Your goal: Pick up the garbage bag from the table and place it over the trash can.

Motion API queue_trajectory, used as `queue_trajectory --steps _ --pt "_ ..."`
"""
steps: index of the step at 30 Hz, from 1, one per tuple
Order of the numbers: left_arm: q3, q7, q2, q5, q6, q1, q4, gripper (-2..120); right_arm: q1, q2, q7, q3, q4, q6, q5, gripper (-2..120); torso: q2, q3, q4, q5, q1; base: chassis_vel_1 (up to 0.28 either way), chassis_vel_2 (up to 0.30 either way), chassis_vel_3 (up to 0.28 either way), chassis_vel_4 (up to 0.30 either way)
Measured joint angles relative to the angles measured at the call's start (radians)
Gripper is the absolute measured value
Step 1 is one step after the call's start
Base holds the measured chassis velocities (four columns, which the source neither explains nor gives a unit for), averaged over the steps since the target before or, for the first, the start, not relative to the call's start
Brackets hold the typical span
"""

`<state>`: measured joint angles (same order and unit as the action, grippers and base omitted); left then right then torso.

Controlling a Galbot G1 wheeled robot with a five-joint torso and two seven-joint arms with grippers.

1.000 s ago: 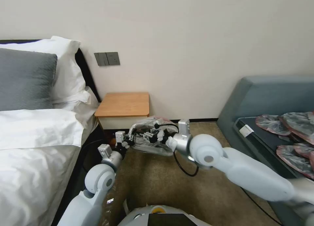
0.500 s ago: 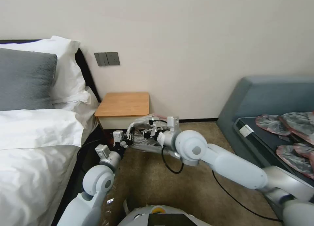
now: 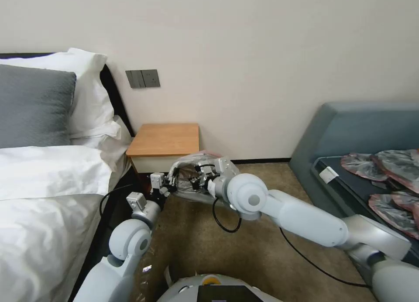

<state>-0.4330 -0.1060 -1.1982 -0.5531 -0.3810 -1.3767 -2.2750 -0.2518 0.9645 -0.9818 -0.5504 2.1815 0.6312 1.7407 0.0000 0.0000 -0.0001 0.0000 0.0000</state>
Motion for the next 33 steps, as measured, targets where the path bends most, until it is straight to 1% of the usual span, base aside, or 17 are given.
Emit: queue_trajectory --steps 3,8,17,28,33 --pt "-0.002 0.012 0.009 0.0 -0.008 0.003 0.0 3 0.027 -0.002 0.004 -0.032 -0.014 0.061 -0.017 0 0.0 0.0 0.0001 0.0 0.0 0.0 0.0 0.0 0.0" --pt "-0.003 0.024 0.018 -0.002 -0.02 0.006 -0.001 3 0.062 -0.015 0.006 -0.08 -0.02 0.101 -0.04 0 0.0 0.0 0.0001 0.0 0.0 0.0 0.0 0.0 0.0" --pt "-0.002 0.037 0.027 -0.004 -0.036 0.005 -0.021 3 0.124 -0.031 0.014 -0.159 -0.053 0.105 -0.074 0 0.0 0.0 0.0 -0.0001 0.0 0.0 0.0 0.0 0.0" --pt "-0.007 0.059 0.038 -0.002 -0.049 0.001 -0.052 3 0.157 0.001 0.004 -0.24 -0.087 0.104 -0.108 0 0.0 0.0 0.0 0.0 0.0 0.0 0.0 0.0 0.0" --pt "-0.008 0.083 0.045 0.031 -0.048 -0.008 -0.06 3 0.17 0.009 -0.001 -0.264 -0.108 0.103 -0.112 0 0.0 0.0 0.0001 0.0 0.0 0.0 0.0 0.0 0.0"
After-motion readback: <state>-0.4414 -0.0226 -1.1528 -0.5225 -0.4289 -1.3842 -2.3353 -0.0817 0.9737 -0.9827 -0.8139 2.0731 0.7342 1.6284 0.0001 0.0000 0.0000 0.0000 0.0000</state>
